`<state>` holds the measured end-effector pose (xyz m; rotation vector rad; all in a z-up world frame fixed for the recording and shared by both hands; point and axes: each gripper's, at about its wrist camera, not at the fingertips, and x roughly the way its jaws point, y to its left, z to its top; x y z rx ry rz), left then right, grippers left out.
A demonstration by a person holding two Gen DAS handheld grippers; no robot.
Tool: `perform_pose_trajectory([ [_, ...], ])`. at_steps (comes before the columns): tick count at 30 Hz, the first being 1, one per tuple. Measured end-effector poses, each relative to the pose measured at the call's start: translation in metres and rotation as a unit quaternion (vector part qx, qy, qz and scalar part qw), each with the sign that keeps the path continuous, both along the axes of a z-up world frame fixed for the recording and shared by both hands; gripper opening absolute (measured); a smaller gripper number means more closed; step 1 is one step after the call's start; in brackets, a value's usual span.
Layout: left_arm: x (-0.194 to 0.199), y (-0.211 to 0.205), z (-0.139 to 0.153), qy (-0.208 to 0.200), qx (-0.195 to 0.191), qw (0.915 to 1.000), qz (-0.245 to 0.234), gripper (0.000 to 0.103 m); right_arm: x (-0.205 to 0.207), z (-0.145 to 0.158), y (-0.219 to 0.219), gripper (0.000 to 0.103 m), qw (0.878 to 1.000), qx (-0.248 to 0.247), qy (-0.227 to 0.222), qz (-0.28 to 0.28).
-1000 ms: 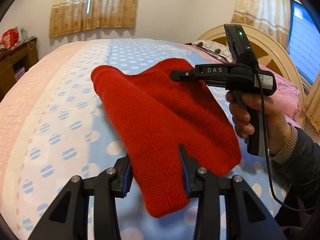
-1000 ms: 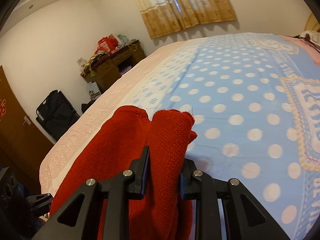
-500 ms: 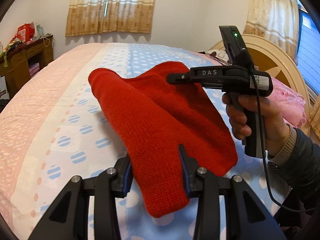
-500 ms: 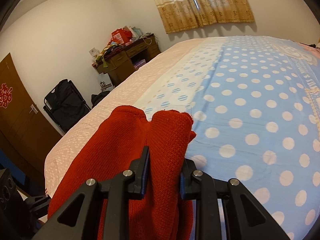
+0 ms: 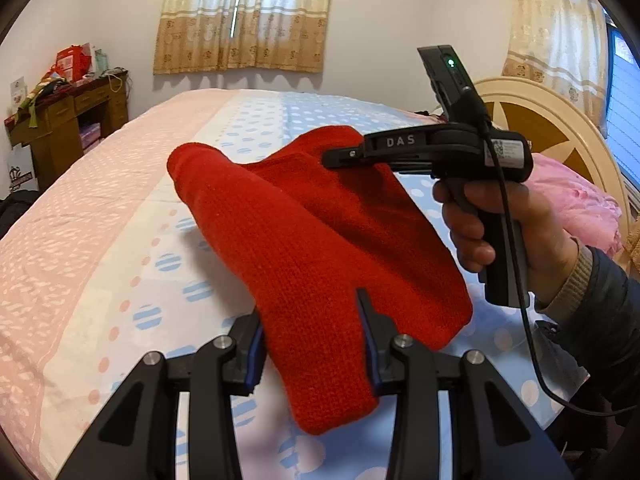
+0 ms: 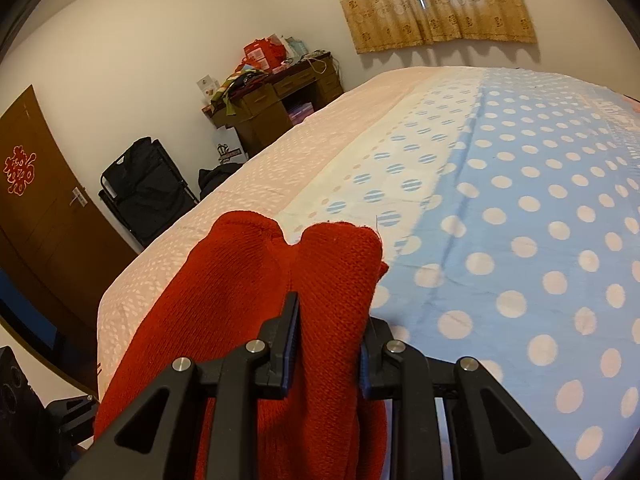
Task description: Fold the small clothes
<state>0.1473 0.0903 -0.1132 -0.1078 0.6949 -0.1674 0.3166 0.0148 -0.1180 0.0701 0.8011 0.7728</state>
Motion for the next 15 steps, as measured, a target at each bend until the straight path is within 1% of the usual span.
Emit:
perform_pose_trajectory([
  [9, -0.01, 0.019, -0.01, 0.012, -0.006, 0.9997, 0.022, 0.04, -0.005, -0.009, 0.026, 0.024, 1.0, -0.009, 0.009, 0.022],
  [15, -0.019, 0.021, -0.016, 0.017, -0.006, 0.9993, 0.032, 0.04, -0.009, -0.015, 0.042, 0.024, 0.999, -0.017, 0.012, 0.033],
])
